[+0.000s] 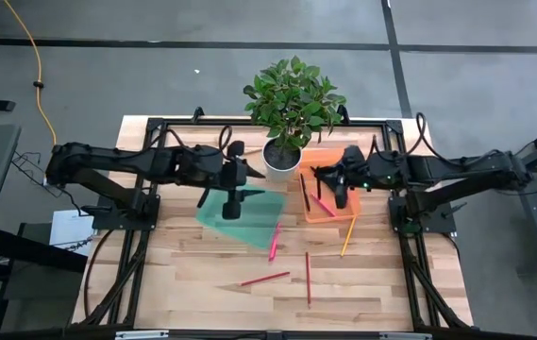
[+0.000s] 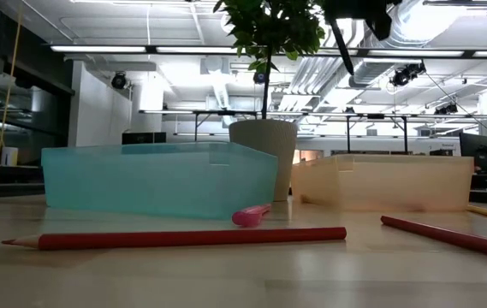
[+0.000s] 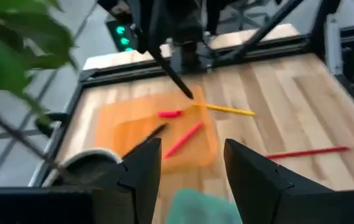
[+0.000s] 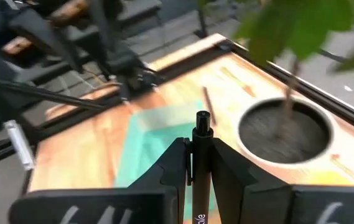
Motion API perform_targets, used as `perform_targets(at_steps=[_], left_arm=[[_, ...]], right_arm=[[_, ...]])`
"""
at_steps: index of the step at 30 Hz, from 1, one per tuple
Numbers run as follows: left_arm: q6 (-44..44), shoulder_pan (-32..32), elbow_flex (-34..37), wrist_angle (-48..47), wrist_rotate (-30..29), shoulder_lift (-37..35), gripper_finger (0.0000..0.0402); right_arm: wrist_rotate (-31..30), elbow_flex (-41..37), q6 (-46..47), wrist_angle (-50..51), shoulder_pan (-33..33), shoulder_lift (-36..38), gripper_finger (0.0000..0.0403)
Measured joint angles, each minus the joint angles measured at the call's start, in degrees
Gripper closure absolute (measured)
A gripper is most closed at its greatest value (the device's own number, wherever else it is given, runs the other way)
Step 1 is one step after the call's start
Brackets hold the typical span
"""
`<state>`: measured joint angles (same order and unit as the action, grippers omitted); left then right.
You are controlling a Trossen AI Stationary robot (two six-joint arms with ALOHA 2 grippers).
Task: Sort pens & pencils
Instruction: Put the black pen into the orange bin
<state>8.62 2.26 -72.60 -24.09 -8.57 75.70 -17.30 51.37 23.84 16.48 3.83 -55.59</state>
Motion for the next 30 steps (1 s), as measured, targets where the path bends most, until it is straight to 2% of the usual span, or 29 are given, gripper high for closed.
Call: perform_targets(at_steps=[6,14,21,30], left_arm=[[-0.3,0.0,-0.1,-4.5,-4.0,-1.2,0.0251],[-0.4,0.0,-0.1,-7.6,-4.1,-1.6,0.0259],[-0.4,0.0,-0.1,-8.6,-4.2,-1.6,0.0263],[-0.4,0.0,-0.1,-10.5,-4.2,-1.6,0.0264]], right_arm=[[-1.4,0.0,4.9,8.3,-5.2,-0.3,0.0363],[-0.1,0.0,7.9,16.1,-12.2,-2.2,0.0363],[4.0,0.0,8.8,17.1,-15.6,-6.5,0.0363],[5.4,0.0,8.9,17.0,-15.9,-11.3,0.0362]])
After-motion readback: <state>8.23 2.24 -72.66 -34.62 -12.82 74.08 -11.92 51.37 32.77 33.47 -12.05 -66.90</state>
